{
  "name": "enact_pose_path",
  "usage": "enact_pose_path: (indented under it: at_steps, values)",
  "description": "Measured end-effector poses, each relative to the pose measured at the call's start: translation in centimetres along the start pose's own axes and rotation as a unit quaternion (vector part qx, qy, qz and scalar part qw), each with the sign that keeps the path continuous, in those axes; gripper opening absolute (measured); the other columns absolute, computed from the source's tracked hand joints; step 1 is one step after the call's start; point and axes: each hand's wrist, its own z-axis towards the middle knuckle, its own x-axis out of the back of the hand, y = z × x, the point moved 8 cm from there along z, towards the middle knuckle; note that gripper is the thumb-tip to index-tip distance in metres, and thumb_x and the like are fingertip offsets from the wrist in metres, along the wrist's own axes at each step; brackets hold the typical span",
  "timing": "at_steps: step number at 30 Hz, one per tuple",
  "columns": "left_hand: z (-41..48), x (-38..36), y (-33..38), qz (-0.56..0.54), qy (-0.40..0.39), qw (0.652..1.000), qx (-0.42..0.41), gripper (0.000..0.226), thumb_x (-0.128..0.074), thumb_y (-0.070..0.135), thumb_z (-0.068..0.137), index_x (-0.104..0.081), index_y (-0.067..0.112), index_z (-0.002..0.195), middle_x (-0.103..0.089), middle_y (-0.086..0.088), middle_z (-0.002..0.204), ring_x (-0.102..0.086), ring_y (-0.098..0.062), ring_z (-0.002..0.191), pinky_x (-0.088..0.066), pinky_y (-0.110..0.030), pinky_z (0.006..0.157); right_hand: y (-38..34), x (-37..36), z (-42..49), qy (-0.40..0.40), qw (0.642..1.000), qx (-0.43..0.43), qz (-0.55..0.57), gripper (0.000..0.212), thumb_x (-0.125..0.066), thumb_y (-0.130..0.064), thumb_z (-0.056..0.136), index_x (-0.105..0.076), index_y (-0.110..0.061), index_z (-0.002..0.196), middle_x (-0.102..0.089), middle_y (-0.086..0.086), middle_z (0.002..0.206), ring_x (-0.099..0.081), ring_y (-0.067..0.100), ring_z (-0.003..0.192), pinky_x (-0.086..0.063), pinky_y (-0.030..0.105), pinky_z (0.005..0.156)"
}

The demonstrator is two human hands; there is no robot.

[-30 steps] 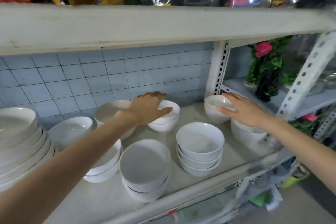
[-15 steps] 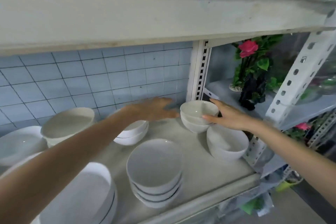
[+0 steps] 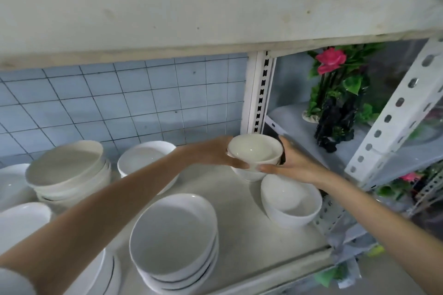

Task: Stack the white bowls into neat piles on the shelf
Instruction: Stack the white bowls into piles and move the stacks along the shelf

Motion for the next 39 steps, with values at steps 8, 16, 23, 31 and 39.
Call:
enact_pose_path:
  at_steps: [8,16,23,31,39]
  values:
    - [1.2,-0.6,-1.1,-0.041,-0.002,0.999,-0.01,0.049,-0.078,0.012,0.076,-0.055,0.035,0.113,-0.066,0.016,0.107,-0.062,0.004,0.098,-0.049,-0.018,0.082,-0.1,0.2,0.3,0.006,0.997,0.028,0.071,0.073,-0.086,-0.049,0.057,-0.056,-0.029,0.121,-0.065,-0.008,0.114,-0.062,0.008,0.104,-0.055,0.04,0.085]
    - [1.5,0.9,-1.3,-0.069,0.057,0.996,0.021,0.082,-0.088,0.028,0.061,-0.037,0.022,0.125,-0.049,0.018,0.107,-0.052,-0.008,0.107,-0.048,-0.022,0.087,-0.8,0.4,0.2,0.011,0.983,0.037,0.181,0.095,-0.089,-0.047,0.05,-0.044,-0.019,0.13,-0.056,0.002,0.128,-0.055,0.017,0.117,-0.049,0.044,0.095]
    - [-0.8,3.0,0.1,-0.051,0.109,0.993,0.008,0.116,-0.078,0.054,0.034,-0.03,0.018,0.134,-0.053,0.005,0.121,-0.053,-0.015,0.115,-0.047,-0.035,0.098,-3.0,1.4,-0.5,0.042,0.972,0.053,0.226,0.088,-0.084,-0.023,0.055,-0.031,-0.026,0.126,-0.046,-0.014,0.122,-0.05,0.002,0.112,-0.049,0.018,0.088]
    - [-4.6,4.7,-0.6,-0.074,0.165,0.984,0.008,0.092,-0.087,0.017,0.064,-0.027,0.015,0.133,-0.049,0.015,0.11,-0.052,-0.009,0.106,-0.05,-0.021,0.086,-7.3,0.3,-0.3,0.025,0.964,0.104,0.245,0.079,-0.086,-0.028,0.051,-0.039,-0.039,0.114,-0.048,-0.017,0.122,-0.054,-0.007,0.107,-0.049,0.017,0.086]
    - [-10.3,7.1,-2.6,-0.051,0.247,0.967,0.027,0.095,-0.086,0.007,0.063,-0.024,0.011,0.134,-0.045,0.011,0.113,-0.047,-0.007,0.101,-0.038,0.004,0.065,-12.3,-2.9,0.8,-0.008,0.968,0.134,0.213,0.099,-0.086,-0.017,0.052,-0.024,-0.024,0.129,-0.036,-0.026,0.118,-0.045,-0.013,0.106,-0.047,0.01,0.081]
